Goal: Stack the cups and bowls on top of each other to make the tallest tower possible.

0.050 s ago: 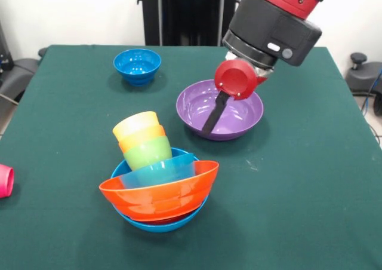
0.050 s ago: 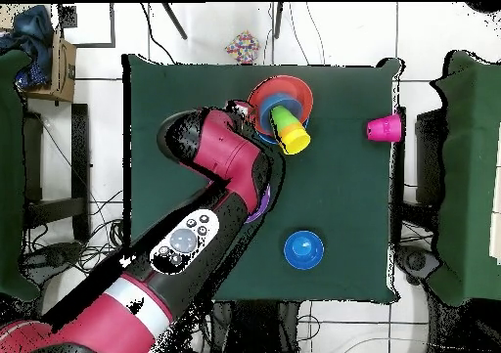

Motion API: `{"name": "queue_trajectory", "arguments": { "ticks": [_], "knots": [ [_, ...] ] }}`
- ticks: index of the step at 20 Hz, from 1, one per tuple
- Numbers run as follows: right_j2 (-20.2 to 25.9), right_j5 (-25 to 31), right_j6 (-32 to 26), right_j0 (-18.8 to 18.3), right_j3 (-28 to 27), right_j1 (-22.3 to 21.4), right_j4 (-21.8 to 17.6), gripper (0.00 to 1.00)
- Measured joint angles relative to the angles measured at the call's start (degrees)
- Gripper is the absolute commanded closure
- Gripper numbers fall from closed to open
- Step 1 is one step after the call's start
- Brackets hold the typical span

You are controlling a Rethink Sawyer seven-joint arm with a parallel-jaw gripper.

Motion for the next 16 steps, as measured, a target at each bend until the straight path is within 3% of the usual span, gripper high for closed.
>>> {"name": "queue_trajectory", "arguments": {
  "ticks": [10,16],
  "knots": [
    [5.84,-8.20,0.00,-4.50,2.20,-0.72,-0.60,0.00],
    [7.86,-8.88,0.00,-6.60,3.73,-1.36,-1.52,0.00]
  ]
}}
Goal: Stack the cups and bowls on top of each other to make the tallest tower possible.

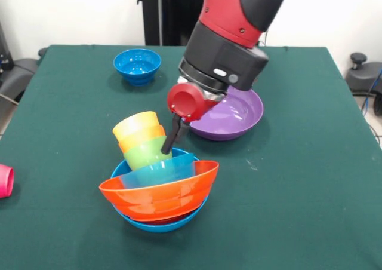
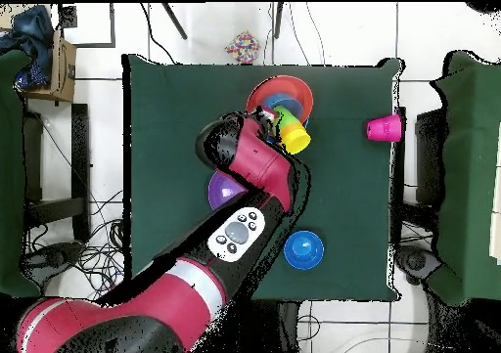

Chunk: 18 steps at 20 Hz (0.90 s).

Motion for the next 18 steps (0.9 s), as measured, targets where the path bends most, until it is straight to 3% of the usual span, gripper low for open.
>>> {"name": "queue_trajectory", "arguments": {
  "ticks": [10,18],
  "knots": [
    [-0.15,0.14,0.00,0.17,0.54,0.36,-1.63,0.00],
    [-1.25,3.91,0.00,2.69,-0.27,2.05,-1.65,0.00]
  ]
}}
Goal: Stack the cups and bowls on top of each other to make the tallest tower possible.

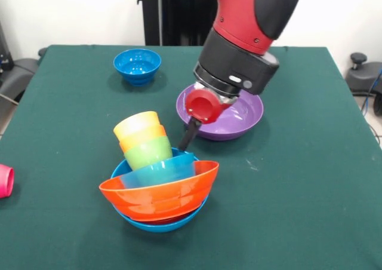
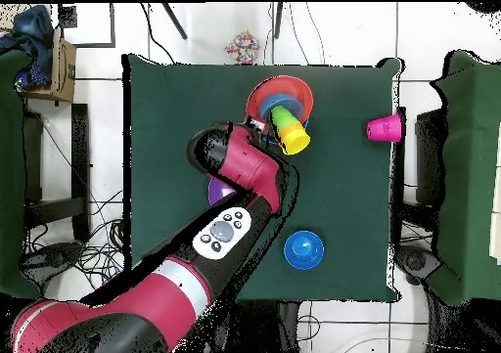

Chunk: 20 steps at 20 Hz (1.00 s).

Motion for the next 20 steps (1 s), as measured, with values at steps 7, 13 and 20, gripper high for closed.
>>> {"name": "queue_trajectory", "arguments": {
  "ticks": [7,13,20],
  "knots": [
    [0.00,2.00,0.00,0.92,-0.21,1.01,-0.02,0.00],
    [0.00,2.04,0.00,0.78,-0.20,1.24,-0.02,0.00],
    [-0.02,2.04,0.00,0.75,-0.24,1.65,-0.01,0.00]
  ]
}}
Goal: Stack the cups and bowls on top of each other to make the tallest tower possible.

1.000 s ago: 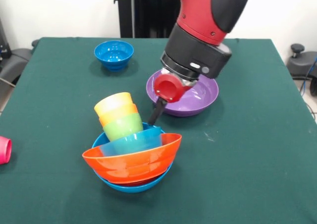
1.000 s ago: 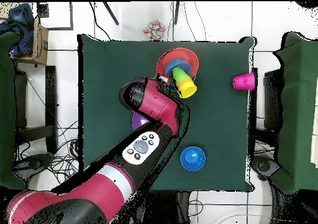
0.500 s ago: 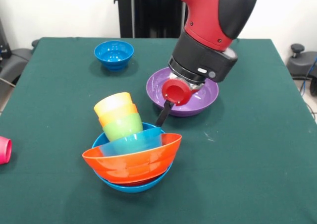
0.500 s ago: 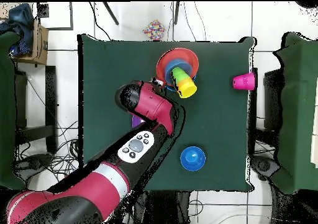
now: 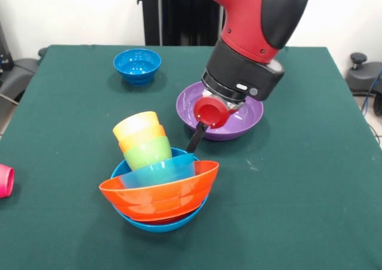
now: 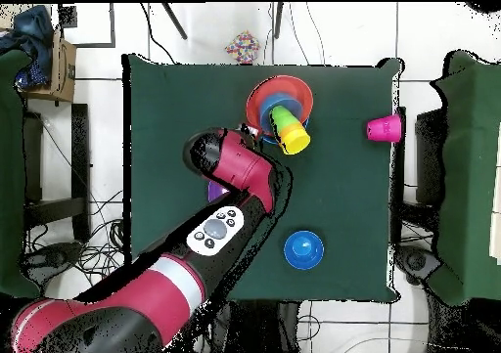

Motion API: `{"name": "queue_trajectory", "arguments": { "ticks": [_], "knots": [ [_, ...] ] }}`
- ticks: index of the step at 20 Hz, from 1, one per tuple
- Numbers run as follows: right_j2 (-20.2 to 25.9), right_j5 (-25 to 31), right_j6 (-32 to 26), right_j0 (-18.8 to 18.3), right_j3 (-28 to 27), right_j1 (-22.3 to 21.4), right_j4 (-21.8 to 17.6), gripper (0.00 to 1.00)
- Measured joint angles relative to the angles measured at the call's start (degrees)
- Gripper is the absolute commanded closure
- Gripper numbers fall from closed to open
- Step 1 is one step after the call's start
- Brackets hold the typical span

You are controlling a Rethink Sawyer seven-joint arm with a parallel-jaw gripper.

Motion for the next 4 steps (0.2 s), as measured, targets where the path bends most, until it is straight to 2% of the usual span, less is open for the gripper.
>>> {"name": "queue_trajectory", "arguments": {
  "ticks": [4],
  "knots": [
    [-0.15,0.00,0.00,0.01,-0.20,1.07,-0.01,0.00]
  ]
}}
